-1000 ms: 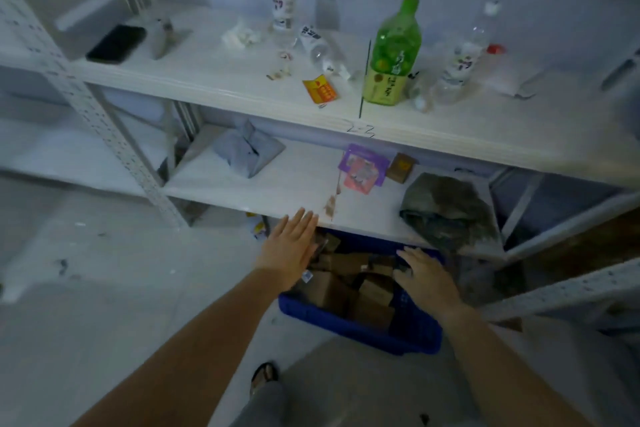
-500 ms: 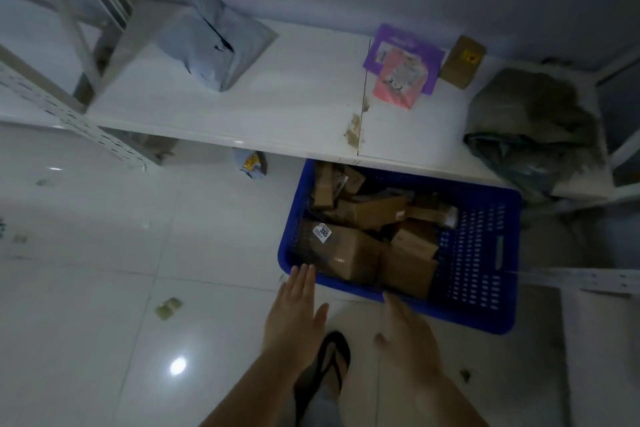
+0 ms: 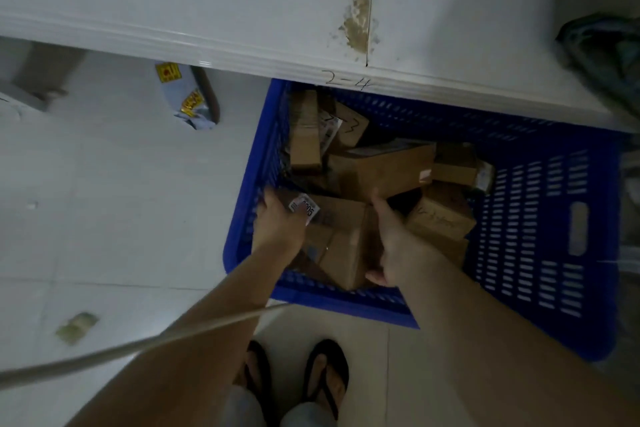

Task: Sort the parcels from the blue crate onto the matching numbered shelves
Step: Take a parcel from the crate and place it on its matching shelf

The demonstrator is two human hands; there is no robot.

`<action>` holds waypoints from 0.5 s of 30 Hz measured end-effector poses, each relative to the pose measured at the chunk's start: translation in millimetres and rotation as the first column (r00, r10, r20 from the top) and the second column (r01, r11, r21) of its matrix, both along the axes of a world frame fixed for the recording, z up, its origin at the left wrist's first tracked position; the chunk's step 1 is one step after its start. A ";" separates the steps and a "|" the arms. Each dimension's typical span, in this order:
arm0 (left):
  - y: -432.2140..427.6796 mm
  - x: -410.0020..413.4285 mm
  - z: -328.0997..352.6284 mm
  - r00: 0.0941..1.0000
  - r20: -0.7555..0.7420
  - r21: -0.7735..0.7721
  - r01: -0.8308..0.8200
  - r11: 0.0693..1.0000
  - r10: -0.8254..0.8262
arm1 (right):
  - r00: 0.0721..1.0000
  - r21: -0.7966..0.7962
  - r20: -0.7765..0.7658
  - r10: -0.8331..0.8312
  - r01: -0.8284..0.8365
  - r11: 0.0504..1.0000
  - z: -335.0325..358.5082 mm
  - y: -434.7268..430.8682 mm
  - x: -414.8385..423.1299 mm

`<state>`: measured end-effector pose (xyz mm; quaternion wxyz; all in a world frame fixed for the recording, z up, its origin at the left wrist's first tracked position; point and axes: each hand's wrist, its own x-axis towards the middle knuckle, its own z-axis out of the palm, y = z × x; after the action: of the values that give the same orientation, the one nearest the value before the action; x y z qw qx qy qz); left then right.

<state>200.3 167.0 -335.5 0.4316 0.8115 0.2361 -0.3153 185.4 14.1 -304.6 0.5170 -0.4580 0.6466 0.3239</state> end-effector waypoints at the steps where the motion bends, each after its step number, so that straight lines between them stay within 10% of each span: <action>1: 0.0 6.5 -9.1 0.999 -0.046 -0.029 -0.023 0.999 0.022 | 0.999 0.007 -0.044 0.023 -0.023 1.000 -5.1 -4.7 6.1; 9: -17.2 24.4 -35.9 0.805 -0.425 -0.151 -0.513 0.845 0.413 | 0.989 0.159 -0.150 0.012 0.012 0.987 -26.9 -9.2 11.4; 15: -32.2 9.1 -2.1 0.649 -0.677 -0.160 -0.591 0.791 0.348 | 0.972 0.074 0.026 -0.232 0.230 0.970 -12.6 22.8 -22.5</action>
<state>209.4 134.8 -337.5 0.5415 0.4756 0.5055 -0.4744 162.9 36.8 -317.2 0.5781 -0.3668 0.6746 0.2759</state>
